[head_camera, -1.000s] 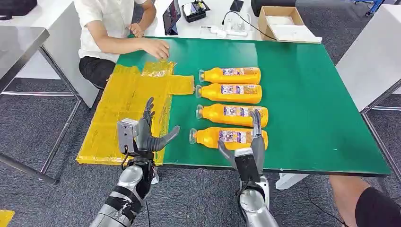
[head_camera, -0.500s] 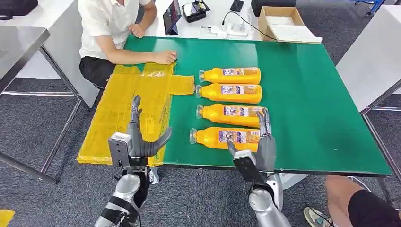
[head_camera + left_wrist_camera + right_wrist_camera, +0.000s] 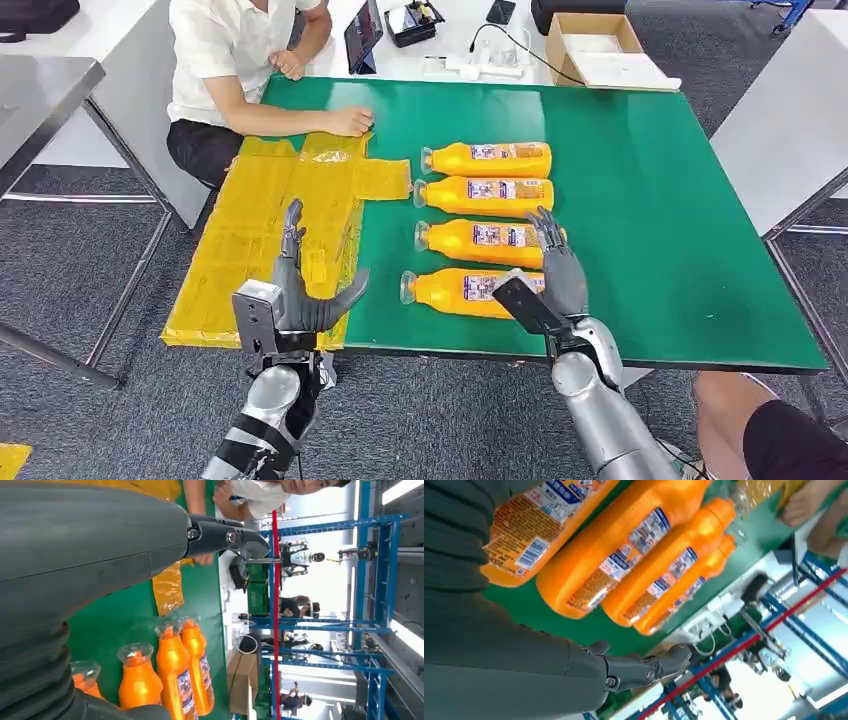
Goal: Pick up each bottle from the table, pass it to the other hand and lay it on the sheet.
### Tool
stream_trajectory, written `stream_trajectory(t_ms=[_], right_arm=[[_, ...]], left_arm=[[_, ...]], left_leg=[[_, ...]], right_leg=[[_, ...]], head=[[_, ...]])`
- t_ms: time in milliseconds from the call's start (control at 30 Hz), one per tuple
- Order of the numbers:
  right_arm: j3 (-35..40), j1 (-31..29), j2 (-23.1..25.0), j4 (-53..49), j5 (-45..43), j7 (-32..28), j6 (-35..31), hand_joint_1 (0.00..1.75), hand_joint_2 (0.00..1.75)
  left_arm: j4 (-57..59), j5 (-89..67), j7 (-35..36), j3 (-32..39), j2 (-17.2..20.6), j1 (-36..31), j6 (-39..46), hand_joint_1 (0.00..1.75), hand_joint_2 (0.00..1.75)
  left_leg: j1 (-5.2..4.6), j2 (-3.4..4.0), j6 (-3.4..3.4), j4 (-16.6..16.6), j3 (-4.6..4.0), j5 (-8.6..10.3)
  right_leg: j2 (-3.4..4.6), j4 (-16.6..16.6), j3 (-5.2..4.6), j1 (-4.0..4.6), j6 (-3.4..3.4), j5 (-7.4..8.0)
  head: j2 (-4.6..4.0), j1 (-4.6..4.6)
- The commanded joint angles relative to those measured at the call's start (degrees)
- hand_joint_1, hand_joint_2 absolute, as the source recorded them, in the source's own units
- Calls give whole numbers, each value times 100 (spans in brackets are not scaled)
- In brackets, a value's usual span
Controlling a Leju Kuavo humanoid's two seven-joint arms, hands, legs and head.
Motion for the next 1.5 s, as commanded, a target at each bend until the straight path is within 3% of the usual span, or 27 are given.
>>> stream_trajectory(t_ms=[33, 300, 633, 667, 1100, 1267, 1500], right_arm=[[375, -624, -148, 1071, -341, -113, 730, 0, 175], [915, -590, -296, 994, -912, -607, 1775, 0, 175], [923, -585, -289, 991, -908, -604, 1771, 0, 175], [1049, -616, -354, 984, -999, -734, 2048, 0, 175], [1877, -1196, -548, 1701, 439, 536, 775, 0, 175], [1854, -1337, -435, 1887, 651, 743, 730, 0, 175], [1878, -1509, -360, 2320, 488, 706, 1195, 0, 175]], left_arm=[[495, 22, -1, -106, 71, -348, -66, 0, 175], [683, 125, 54, -151, 110, -484, -276, 0, 175], [686, 125, 54, -149, 113, -487, -277, 0, 175], [731, 125, 68, -154, 118, -516, -282, 0, 175], [601, 75, 196, 56, 203, -433, -237, 0, 175], [589, 48, 189, 124, 196, -418, -185, 0, 175], [654, 96, 227, 173, 236, -442, -257, 0, 175]], left_leg=[[6, 6, -11, -2, 25, -8], [5, 0, -9, -1, 21, -6], [3, 3, -9, -2, 17, -6], [6, 4, -13, 1, 25, -11], [5, 14, -11, -5, 29, -10], [0, 11, -7, -2, 13, -6], [6, 20, -14, -2, 29, -11]], right_leg=[[3, -2, 23, 7, -15, -7], [-3, -2, 21, 6, -14, -7], [0, 0, 16, 4, -12, -7], [2, 2, 23, 7, -18, -11], [11, -3, 26, 5, -16, -7], [10, 2, 11, 1, -10, -3], [17, 1, 25, 7, -19, -6]], head=[[0, 0], [0, 0], [0, 0], [0, 0], [0, 0], [0, 0], [0, 0]])
